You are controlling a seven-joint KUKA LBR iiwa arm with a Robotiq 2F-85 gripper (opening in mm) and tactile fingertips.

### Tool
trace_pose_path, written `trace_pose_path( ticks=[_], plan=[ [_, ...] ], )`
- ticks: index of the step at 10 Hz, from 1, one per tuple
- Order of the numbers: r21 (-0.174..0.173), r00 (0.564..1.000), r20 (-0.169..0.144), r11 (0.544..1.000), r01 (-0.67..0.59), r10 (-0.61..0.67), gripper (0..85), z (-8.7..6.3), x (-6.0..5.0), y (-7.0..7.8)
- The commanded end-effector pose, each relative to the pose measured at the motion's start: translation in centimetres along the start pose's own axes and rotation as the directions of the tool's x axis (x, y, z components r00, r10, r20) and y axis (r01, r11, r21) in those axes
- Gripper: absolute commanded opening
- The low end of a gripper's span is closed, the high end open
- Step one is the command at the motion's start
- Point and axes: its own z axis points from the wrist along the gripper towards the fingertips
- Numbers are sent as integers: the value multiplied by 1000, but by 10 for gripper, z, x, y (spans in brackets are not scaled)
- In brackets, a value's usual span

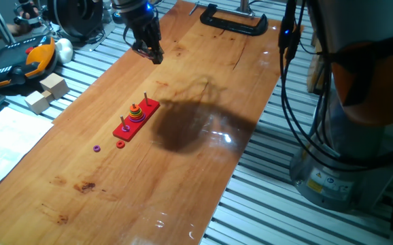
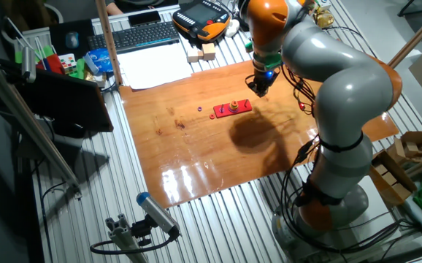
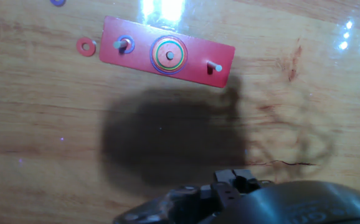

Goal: Take out one Hanoi block and throw it aside

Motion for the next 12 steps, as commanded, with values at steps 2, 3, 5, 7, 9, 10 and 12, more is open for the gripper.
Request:
trace_pose_path(
  ticks=[2,3,5,7,9,10,12],
  plan=[
    [-43,1000,-25,999,3,-4,7,0,0,0],
    [-29,999,-32,1000,0,-1,7,0,0,0],
    [-47,998,29,997,53,-52,7,0,0,0],
    [-25,994,67,996,87,-85,7,0,0,0],
    [-31,993,74,995,90,-88,7,0,0,0],
    [-31,994,76,997,76,-74,7,0,0,0],
    [-29,996,72,998,59,-56,7,-2,-12,6]
  ],
)
